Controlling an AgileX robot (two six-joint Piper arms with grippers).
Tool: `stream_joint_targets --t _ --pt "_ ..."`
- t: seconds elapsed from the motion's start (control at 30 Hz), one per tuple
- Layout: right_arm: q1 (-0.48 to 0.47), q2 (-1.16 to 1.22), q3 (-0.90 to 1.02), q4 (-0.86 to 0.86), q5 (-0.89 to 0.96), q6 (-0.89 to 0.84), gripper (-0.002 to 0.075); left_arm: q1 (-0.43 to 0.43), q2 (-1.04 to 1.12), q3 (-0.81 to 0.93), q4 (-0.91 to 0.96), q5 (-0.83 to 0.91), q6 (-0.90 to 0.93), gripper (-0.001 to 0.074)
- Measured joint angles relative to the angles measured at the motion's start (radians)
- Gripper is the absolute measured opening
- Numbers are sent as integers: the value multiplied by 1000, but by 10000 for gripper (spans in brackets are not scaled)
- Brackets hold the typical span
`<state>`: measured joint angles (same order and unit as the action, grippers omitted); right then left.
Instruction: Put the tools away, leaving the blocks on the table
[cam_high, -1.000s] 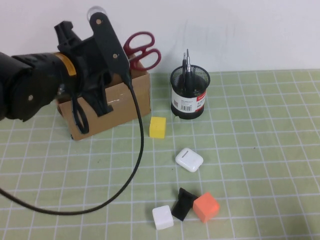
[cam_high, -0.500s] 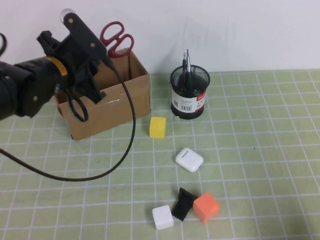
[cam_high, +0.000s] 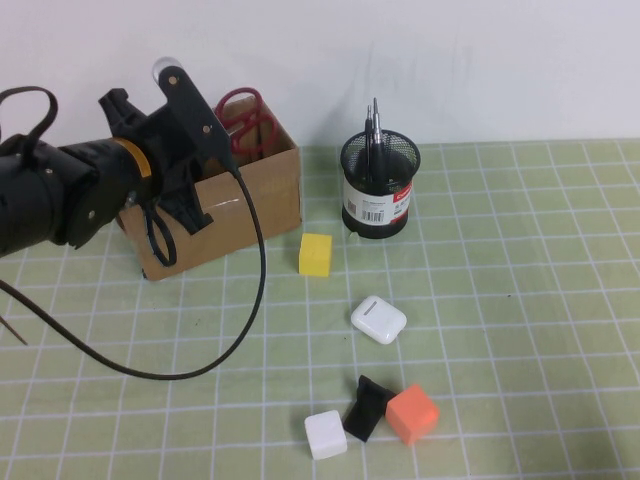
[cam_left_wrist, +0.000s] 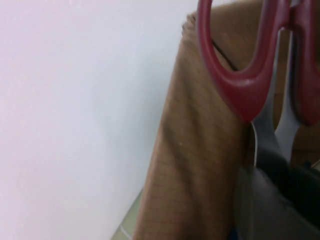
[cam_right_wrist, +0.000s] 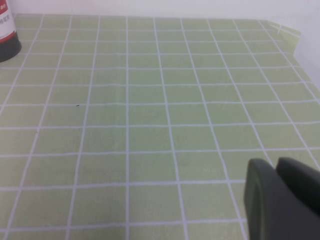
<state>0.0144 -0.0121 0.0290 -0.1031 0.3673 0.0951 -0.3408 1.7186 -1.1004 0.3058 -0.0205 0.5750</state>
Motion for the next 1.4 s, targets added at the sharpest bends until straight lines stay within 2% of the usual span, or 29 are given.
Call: stream_joint_targets --t 0.3,0.63,0.87,0.97,1.1,1.17,1.4 --pt "0 0 0 0 0 0 -7 0 0 0 29 34 7 95" --pt "0 0 0 0 0 0 -7 0 0 0 29 21 7 201" --pt "0 0 0 0 0 0 -7 -8 -67 0 30 60 -28 214" --pt "0 0 0 0 0 0 -7 -12 -163 0 30 68 -109 183" --pt "0 0 0 0 0 0 -7 -14 -317 0 30 146 -187 60" --pt "0 0 0 0 0 0 -7 -14 -387 0 30 216 -202 26" --pt "0 0 0 0 0 0 -7 -14 -603 0 19 553 -219 0"
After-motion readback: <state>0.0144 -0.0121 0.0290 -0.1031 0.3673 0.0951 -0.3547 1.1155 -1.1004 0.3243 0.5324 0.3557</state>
